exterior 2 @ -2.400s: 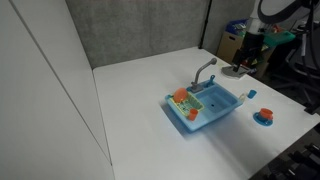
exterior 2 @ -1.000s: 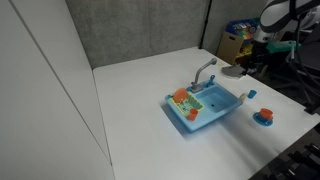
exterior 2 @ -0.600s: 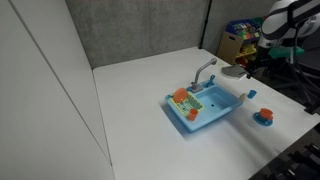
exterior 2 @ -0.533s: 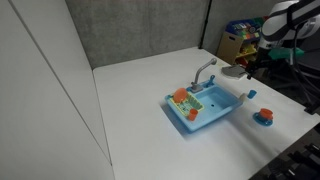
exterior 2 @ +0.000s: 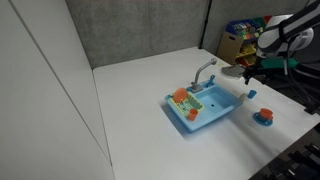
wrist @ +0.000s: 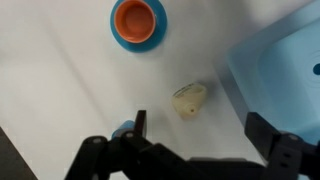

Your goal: Put the white bottle on the sink

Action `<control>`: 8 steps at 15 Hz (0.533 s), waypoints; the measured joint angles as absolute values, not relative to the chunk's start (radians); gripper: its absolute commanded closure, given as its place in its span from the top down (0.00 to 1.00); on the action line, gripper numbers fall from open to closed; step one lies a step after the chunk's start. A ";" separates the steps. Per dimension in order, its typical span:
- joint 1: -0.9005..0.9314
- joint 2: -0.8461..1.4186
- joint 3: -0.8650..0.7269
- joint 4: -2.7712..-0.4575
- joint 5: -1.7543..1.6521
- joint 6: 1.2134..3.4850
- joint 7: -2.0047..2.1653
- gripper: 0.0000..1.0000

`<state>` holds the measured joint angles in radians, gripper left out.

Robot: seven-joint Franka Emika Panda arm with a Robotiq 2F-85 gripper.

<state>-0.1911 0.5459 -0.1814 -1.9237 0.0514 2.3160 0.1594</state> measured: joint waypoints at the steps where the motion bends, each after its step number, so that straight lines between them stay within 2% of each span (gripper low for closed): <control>1: -0.191 0.555 -0.182 -1.924 0.055 2.325 0.181 1.00; 8: -0.192 0.611 -0.187 -1.908 0.157 2.375 0.288 1.00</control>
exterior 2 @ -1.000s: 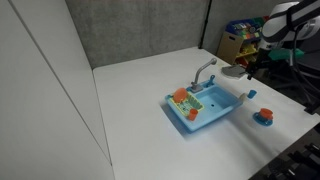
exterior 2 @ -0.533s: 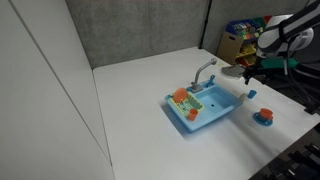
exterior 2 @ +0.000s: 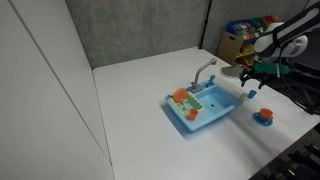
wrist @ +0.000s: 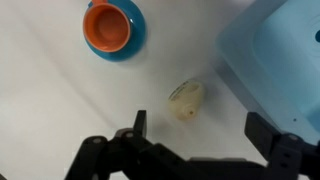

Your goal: Put the white bottle on the sink

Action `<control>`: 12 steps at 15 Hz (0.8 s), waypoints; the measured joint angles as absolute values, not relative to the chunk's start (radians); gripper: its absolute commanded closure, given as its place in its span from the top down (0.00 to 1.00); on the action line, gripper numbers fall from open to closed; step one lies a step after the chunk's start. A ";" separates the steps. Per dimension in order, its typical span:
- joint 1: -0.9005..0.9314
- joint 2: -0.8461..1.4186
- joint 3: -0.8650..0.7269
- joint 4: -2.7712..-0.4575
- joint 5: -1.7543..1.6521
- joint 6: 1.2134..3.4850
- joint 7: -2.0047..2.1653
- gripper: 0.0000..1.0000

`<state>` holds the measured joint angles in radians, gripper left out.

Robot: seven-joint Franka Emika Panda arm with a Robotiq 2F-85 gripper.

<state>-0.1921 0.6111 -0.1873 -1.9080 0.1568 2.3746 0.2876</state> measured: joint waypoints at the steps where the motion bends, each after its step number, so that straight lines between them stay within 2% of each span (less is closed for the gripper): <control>1: -0.192 0.617 -0.188 -1.905 0.169 2.382 0.301 1.00; 12: -0.168 0.715 -0.218 -1.847 0.181 2.493 0.487 1.00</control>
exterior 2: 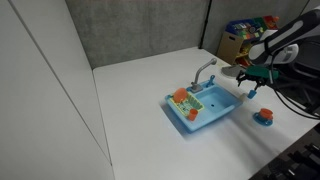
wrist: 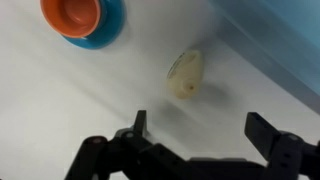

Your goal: Put the white bottle on the sink

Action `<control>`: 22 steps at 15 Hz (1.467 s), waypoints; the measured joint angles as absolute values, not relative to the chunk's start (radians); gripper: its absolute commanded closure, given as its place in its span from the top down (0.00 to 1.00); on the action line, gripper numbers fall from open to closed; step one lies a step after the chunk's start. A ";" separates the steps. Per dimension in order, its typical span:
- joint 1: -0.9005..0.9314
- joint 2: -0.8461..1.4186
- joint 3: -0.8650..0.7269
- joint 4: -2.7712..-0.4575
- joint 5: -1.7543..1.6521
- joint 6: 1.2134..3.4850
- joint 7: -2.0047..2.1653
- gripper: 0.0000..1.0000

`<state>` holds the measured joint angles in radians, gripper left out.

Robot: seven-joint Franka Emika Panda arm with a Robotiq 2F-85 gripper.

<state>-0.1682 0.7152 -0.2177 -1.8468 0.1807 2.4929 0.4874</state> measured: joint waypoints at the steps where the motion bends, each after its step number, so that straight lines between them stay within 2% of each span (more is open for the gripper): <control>1: -0.162 0.723 -0.221 -1.844 0.181 2.495 0.497 1.00; 21: -0.128 0.811 -0.246 -1.837 0.181 2.495 0.618 1.00; 22: -0.128 0.813 -0.246 -1.837 0.181 2.495 0.620 0.84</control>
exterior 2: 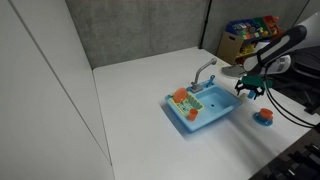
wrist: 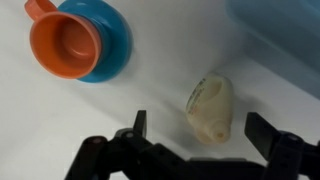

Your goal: Put the white bottle on the sink

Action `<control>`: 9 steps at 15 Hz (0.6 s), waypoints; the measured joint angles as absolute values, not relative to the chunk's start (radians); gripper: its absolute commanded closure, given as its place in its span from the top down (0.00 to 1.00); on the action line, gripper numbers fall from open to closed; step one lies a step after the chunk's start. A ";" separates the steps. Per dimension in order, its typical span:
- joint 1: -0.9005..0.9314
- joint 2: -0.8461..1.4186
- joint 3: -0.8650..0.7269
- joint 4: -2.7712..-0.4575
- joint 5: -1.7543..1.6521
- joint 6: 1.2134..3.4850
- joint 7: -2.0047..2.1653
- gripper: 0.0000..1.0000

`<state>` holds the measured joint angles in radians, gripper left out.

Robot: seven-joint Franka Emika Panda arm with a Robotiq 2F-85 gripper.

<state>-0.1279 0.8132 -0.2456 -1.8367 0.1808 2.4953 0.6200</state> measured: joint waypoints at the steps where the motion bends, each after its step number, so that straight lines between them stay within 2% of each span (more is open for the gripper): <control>1: -0.127 0.815 -0.246 -1.837 0.181 2.495 0.621 0.75; 5: -0.125 0.821 -0.245 -1.834 0.181 2.495 0.622 0.40; 9: -0.123 0.821 -0.245 -1.828 0.181 2.495 0.622 0.13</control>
<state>-0.1230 0.8212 -0.2452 -1.8276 0.1808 2.4953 0.6217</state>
